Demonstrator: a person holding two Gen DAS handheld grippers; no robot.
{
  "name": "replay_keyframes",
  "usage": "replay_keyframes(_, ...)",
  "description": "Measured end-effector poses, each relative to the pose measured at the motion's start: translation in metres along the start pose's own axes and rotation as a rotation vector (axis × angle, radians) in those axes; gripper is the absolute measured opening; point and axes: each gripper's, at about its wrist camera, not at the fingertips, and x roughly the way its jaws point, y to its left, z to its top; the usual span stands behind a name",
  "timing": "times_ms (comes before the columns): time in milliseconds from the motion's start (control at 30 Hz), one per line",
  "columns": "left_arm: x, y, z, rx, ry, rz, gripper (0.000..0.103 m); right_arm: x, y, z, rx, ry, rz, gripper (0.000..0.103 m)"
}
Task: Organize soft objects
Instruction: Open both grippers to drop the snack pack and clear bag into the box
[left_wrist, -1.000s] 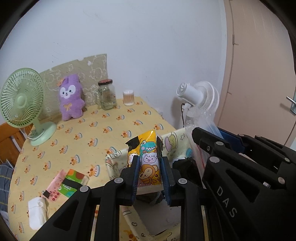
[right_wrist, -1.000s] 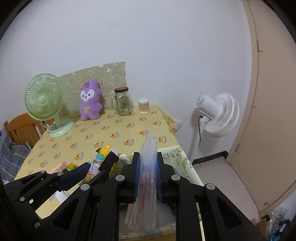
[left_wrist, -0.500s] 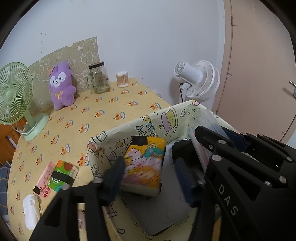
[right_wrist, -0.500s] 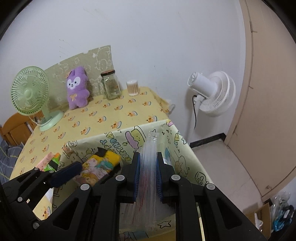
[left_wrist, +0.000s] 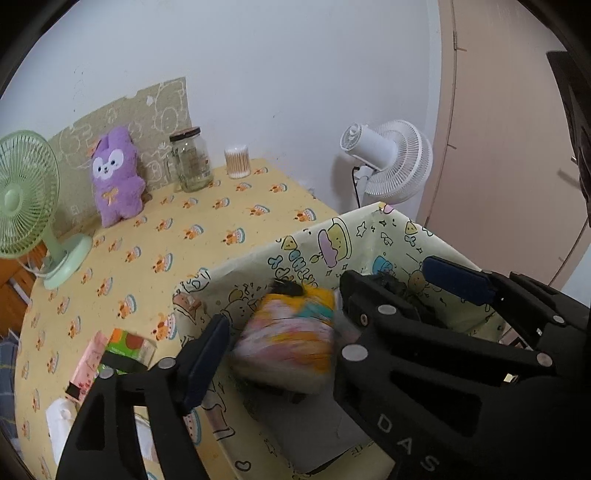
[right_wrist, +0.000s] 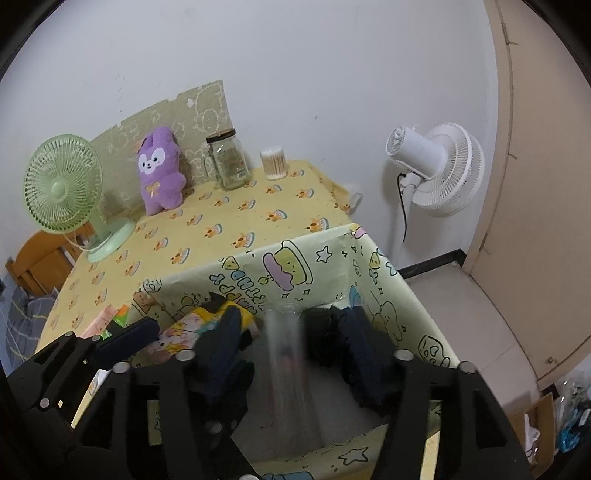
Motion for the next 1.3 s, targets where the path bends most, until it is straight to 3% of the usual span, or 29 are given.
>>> replay_keyframes(133,0.002,0.004,0.002,0.010,-0.002,0.037,0.086,-0.004,-0.001,-0.001,0.004,-0.011,-0.007,0.073)
replay_keyframes(400,-0.006,0.006,0.003,0.000,-0.014,0.017,0.086,-0.015,0.004,0.000,0.004,-0.027,-0.004,0.074)
replay_keyframes(533,-0.017,0.007,0.002,-0.007,-0.026,0.007,0.097,-0.025,0.008,0.001,-0.001,-0.045,-0.002,0.081)
replay_keyframes(733,-0.034,0.008,0.000,-0.008,-0.047,0.026,0.100,-0.039,0.016,0.001,-0.004,-0.054,-0.011,0.083)
replay_keyframes(1300,-0.088,0.028,-0.010,-0.045,-0.130,0.040,0.101,-0.091,0.048,-0.003,-0.057,-0.165,-0.019,0.096)
